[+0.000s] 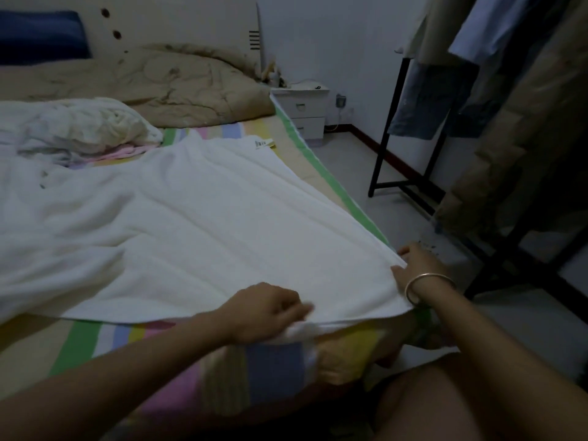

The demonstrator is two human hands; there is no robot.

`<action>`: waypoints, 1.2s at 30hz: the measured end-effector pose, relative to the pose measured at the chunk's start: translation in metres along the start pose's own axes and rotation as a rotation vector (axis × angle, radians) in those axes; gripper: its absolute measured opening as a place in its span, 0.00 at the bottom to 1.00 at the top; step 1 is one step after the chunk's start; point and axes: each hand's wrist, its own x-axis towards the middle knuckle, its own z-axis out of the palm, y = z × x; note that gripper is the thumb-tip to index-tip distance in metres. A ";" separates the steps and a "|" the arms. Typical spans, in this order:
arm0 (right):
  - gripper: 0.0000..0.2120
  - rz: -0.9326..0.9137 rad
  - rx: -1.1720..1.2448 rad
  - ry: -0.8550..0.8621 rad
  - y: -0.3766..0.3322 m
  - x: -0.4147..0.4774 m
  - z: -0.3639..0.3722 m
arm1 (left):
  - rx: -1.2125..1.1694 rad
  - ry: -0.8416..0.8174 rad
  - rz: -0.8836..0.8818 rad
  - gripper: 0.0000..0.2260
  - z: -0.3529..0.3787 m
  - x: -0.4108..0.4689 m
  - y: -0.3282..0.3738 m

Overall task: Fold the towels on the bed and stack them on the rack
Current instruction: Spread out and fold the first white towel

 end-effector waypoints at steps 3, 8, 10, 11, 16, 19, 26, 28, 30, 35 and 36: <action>0.23 -0.096 -0.073 0.076 -0.027 0.001 0.003 | -0.162 0.119 -0.179 0.17 -0.021 0.009 -0.024; 0.19 -0.265 0.035 0.046 -0.083 0.010 0.022 | 0.006 0.302 -0.391 0.06 -0.048 0.043 -0.077; 0.18 -0.275 0.096 0.032 -0.102 0.023 0.031 | 0.017 0.352 -0.463 0.06 -0.059 0.063 -0.094; 0.17 -0.269 0.114 0.035 -0.107 0.027 0.034 | 0.014 0.365 -0.488 0.07 -0.061 0.070 -0.100; 0.18 -0.227 0.117 -0.007 -0.154 0.107 0.050 | 0.038 0.385 -0.589 0.15 -0.092 0.134 -0.151; 0.20 -0.228 0.068 -0.035 -0.185 0.158 0.065 | 0.037 0.402 -0.615 0.17 -0.110 0.170 -0.183; 0.24 -0.180 0.074 -0.033 -0.274 0.270 0.097 | 0.022 0.399 -0.677 0.21 -0.139 0.245 -0.268; 0.25 -0.098 0.146 -0.084 -0.297 0.303 0.106 | 0.027 0.400 -0.694 0.22 -0.139 0.261 -0.291; 0.25 -0.012 0.268 -0.136 -0.319 0.329 0.111 | 0.085 0.396 -0.704 0.22 -0.134 0.271 -0.305; 0.27 0.023 0.376 -0.264 -0.367 0.388 0.123 | 0.227 0.450 -0.749 0.26 -0.119 0.309 -0.332; 0.27 0.014 0.383 -0.271 -0.373 0.397 0.127 | 0.211 0.471 -0.762 0.26 -0.118 0.316 -0.334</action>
